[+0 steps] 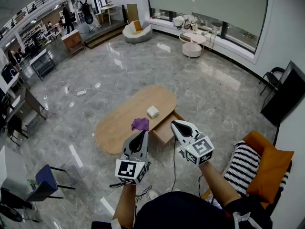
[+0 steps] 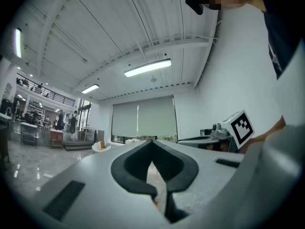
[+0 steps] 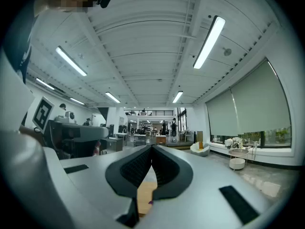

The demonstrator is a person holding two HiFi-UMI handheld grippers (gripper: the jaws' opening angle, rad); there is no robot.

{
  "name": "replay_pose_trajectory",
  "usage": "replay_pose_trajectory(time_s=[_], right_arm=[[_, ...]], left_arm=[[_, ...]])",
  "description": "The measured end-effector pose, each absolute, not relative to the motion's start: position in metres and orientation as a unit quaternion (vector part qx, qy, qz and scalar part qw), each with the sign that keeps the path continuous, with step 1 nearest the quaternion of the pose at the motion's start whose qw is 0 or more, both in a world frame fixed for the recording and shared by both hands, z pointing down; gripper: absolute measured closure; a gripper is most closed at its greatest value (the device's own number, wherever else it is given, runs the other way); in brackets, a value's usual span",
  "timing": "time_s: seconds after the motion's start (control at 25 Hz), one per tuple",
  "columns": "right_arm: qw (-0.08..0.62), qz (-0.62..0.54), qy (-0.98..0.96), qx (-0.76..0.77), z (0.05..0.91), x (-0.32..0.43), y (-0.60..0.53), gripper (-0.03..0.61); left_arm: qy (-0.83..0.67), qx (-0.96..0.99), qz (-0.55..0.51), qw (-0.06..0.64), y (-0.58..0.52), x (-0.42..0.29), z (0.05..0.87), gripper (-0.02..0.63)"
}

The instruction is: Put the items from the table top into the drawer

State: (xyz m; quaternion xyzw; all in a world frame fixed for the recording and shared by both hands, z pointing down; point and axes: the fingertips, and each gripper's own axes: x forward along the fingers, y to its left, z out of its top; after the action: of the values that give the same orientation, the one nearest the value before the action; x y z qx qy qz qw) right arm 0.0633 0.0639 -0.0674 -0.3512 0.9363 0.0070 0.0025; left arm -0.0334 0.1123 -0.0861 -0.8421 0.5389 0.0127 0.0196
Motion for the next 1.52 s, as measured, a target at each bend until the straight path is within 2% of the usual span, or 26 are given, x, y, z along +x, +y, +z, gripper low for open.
replay_pose_trajectory(time_s=[0.24, 1.52], right_arm=[[0.001, 0.01, 0.936, -0.351, -0.068, 0.063, 0.07, 0.561], [-0.007, 0.004, 0.947, -0.32, -0.041, 0.101, 0.065, 0.561]], left_arm=[[0.55, -0.834, 0.042, 0.001, 0.113, -0.036, -0.094, 0.611], [0.574, -0.819, 0.013, 0.005, 0.113, 0.01, -0.073, 0.61]])
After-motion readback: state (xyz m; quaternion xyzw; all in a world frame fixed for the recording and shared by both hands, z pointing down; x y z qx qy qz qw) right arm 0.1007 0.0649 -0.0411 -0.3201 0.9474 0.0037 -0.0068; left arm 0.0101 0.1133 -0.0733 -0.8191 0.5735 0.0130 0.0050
